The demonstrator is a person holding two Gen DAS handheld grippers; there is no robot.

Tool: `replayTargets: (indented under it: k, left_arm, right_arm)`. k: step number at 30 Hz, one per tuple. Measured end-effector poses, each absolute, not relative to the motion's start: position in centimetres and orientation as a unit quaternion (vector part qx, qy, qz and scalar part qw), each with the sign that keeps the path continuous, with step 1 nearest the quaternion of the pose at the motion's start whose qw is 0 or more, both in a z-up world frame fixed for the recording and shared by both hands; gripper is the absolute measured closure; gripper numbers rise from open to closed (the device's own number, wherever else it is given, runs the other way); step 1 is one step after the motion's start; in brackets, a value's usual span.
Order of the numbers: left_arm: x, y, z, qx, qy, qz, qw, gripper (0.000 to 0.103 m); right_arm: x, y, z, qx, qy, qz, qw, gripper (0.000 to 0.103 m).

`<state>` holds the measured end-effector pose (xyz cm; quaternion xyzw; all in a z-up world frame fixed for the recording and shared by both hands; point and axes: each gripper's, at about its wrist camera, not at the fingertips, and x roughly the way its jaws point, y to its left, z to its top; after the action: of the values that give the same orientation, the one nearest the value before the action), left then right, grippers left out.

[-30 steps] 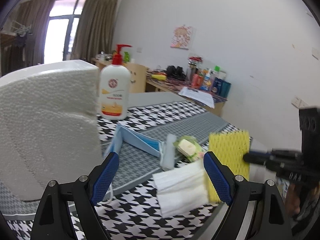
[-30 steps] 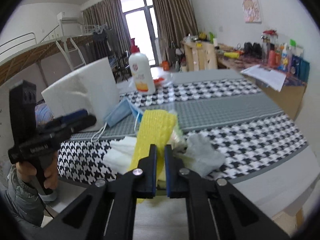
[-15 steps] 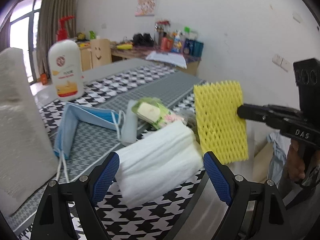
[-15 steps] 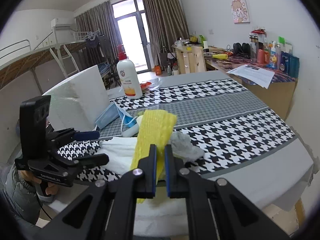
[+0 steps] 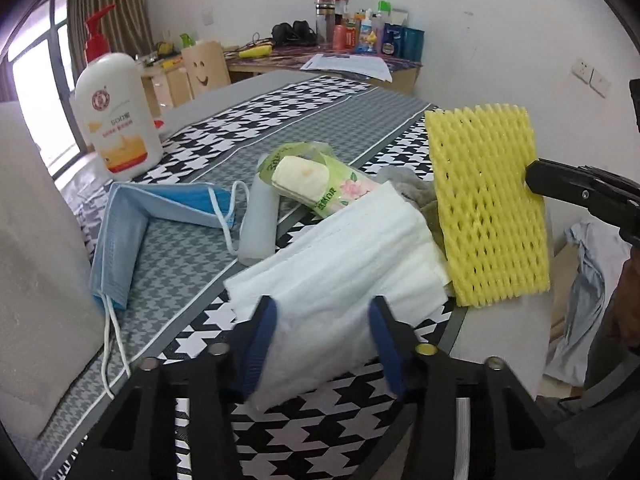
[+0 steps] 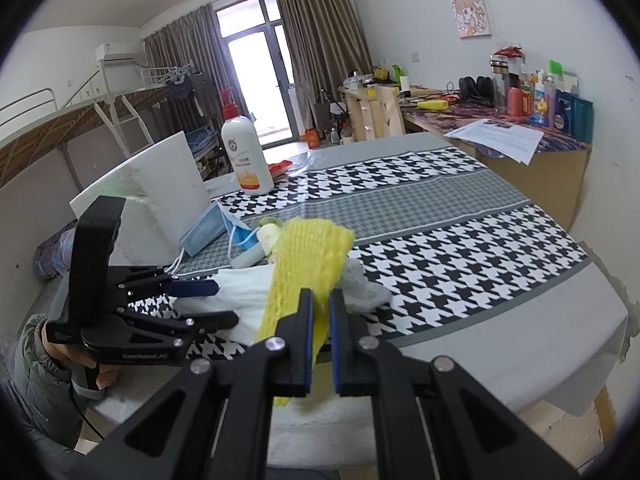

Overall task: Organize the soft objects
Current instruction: 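Grasp the white tissue with the left gripper while the right holds the yellow sleeve, then carry the yellow sleeve and white tissue over the white foam box with both grippers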

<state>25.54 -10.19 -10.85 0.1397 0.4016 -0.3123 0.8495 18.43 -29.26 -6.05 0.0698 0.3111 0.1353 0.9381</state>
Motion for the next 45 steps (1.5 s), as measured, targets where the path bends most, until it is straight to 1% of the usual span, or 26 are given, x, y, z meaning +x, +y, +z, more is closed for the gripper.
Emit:
replayTargets:
  k: [1, 2, 3, 4, 6, 16, 20, 30, 45]
  left_arm:
    - [25.6, -10.2, -10.8, 0.14, 0.4, -0.313, 0.85, 0.073]
    - [25.7, -10.2, -10.8, 0.14, 0.4, -0.31, 0.851, 0.079]
    - [25.8, -10.1, -10.8, 0.136, 0.4, -0.307, 0.853, 0.089]
    - [26.0, -9.9, -10.7, 0.13, 0.401, -0.303, 0.855, 0.092]
    - [25.9, -9.6, -10.5, 0.12, 0.397, -0.305, 0.857, 0.092]
    - [21.9, -7.3, -5.0, 0.067, 0.261, -0.289, 0.919, 0.092]
    - [20.3, -6.7, -3.2, 0.058, 0.221, -0.261, 0.938, 0.092]
    - [18.0, -3.3, -0.9, 0.011, 0.19, -0.207, 0.96, 0.092]
    - [13.3, 0.8, 1.0, -0.007, 0.167, -0.105, 0.98, 0.092]
  right_arm:
    - [18.4, -29.4, -6.1, 0.071, 0.31, 0.136, 0.938, 0.093]
    - [18.3, -29.5, -6.1, 0.073, 0.31, 0.136, 0.938, 0.093]
    - [18.3, -29.6, -6.1, 0.077, 0.309, 0.137, 0.938, 0.093]
    - [18.3, -29.7, -6.1, 0.077, 0.31, 0.137, 0.938, 0.093]
    - [18.3, -29.7, -6.1, 0.077, 0.308, 0.137, 0.938, 0.093]
    - [18.1, -30.0, -5.4, 0.083, 0.293, 0.138, 0.943, 0.093]
    - [17.7, -29.5, -4.4, 0.074, 0.279, 0.139, 0.947, 0.093]
    - [17.0, -27.5, -2.3, 0.059, 0.254, 0.159, 0.952, 0.093]
    - [16.0, -21.7, -0.5, 0.016, 0.222, 0.216, 0.951, 0.093]
